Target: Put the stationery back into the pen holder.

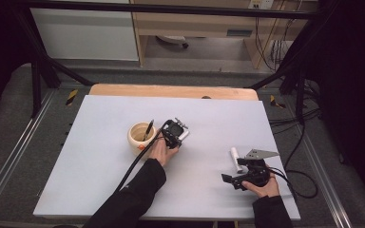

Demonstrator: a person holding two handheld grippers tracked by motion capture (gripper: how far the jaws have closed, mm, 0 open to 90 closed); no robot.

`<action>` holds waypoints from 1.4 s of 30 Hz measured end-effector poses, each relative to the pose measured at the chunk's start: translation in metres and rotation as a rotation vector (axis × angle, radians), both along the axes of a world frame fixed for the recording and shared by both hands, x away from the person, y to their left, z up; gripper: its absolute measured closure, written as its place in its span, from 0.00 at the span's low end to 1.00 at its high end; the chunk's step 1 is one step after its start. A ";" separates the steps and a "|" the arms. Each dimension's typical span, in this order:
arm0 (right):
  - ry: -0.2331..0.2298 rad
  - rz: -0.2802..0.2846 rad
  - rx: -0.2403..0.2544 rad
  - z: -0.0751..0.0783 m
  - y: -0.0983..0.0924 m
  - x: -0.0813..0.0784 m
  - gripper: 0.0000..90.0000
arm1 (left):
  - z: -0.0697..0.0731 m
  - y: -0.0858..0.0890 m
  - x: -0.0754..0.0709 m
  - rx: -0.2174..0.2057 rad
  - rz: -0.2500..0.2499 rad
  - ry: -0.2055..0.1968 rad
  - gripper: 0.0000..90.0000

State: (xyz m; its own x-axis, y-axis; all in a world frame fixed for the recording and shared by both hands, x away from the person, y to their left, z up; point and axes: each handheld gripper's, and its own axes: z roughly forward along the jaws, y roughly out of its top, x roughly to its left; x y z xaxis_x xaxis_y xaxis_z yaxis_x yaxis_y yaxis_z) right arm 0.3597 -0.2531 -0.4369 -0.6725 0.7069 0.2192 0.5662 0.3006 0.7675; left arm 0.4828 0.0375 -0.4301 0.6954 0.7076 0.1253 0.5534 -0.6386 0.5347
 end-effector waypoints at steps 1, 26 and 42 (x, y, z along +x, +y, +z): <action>0.000 0.000 0.000 0.000 0.000 0.000 0.01 | 0.000 0.000 0.000 0.000 -0.002 0.001 0.87; 0.000 -0.001 0.000 0.000 0.000 0.000 0.01 | 0.023 0.004 -0.014 -0.050 -0.052 0.012 0.87; 0.002 -0.004 -0.002 0.000 0.000 0.000 0.01 | 0.048 0.017 -0.042 -0.202 -0.106 -0.054 0.87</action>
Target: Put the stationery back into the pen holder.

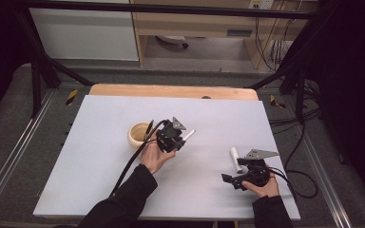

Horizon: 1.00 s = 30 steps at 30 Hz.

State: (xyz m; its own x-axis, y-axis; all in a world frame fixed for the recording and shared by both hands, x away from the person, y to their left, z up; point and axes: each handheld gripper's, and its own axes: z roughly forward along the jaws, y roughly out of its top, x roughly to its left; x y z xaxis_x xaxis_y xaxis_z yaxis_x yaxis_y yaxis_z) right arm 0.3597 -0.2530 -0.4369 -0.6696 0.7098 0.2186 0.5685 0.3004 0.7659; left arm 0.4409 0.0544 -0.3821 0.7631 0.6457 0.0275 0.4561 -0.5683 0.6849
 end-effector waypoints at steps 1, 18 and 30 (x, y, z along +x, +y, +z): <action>-0.002 0.000 0.000 0.000 0.000 0.000 0.01 | 0.001 0.002 -0.001 -0.012 -0.001 -0.004 0.87; -0.002 0.001 -0.009 -0.001 0.001 0.001 0.01 | 0.027 0.035 -0.021 -0.156 0.002 -0.061 0.87; 0.005 -0.001 -0.012 -0.002 0.001 0.001 0.01 | 0.049 0.065 -0.026 -0.251 0.043 -0.106 0.87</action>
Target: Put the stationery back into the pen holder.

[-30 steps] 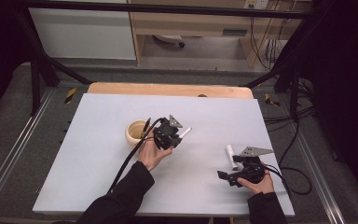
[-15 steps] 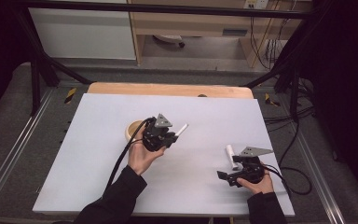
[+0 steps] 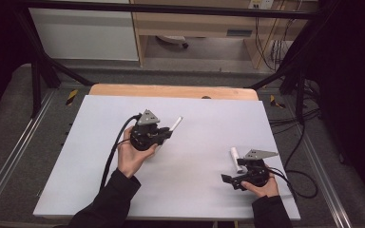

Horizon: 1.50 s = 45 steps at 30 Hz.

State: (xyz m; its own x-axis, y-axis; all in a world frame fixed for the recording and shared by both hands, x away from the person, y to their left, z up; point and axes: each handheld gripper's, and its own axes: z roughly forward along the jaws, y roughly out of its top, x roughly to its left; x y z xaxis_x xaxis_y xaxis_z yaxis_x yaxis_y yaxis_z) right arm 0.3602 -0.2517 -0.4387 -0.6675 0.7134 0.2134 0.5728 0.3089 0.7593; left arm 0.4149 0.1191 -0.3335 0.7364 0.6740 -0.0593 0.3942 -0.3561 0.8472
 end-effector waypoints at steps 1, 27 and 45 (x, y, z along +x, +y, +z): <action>0.000 0.000 0.000 0.000 0.000 0.000 0.01 | 0.002 0.002 0.000 -0.004 0.004 -0.005 0.87; 0.004 0.002 -0.003 0.000 0.000 0.000 0.01 | 0.007 0.043 0.021 -0.121 0.147 -0.091 0.87; 0.003 0.001 -0.006 -0.002 0.000 0.001 0.01 | -0.029 0.061 0.038 -0.124 0.204 -0.086 0.87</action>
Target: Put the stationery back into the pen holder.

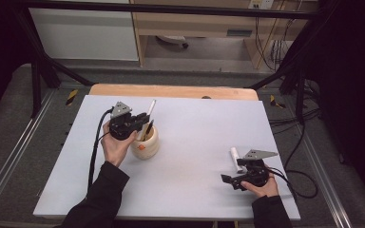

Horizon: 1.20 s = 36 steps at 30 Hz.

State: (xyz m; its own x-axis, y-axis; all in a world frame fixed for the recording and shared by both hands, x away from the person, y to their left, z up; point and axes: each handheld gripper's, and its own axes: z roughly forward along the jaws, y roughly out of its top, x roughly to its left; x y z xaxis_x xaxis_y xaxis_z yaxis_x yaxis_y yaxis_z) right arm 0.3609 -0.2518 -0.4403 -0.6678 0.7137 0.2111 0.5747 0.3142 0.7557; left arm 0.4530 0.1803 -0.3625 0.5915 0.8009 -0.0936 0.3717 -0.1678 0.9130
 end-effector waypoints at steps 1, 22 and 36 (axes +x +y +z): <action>0.001 0.000 -0.001 0.000 0.000 0.000 0.01 | -0.002 0.001 0.000 -0.001 0.001 0.000 0.87; 0.001 0.002 -0.001 -0.001 0.000 0.000 0.01 | -0.030 0.010 -0.003 0.000 -0.010 0.033 0.87; 0.001 0.001 0.000 -0.001 0.000 0.000 0.01 | -0.022 0.015 -0.008 0.032 -0.024 0.045 0.79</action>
State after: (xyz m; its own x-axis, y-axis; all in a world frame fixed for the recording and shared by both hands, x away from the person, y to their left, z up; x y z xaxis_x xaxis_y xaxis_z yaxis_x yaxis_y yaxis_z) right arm 0.3610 -0.2516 -0.4409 -0.6683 0.7132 0.2118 0.5753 0.3149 0.7549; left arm 0.4448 0.1957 -0.3846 0.6061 0.7896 -0.0956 0.4081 -0.2056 0.8895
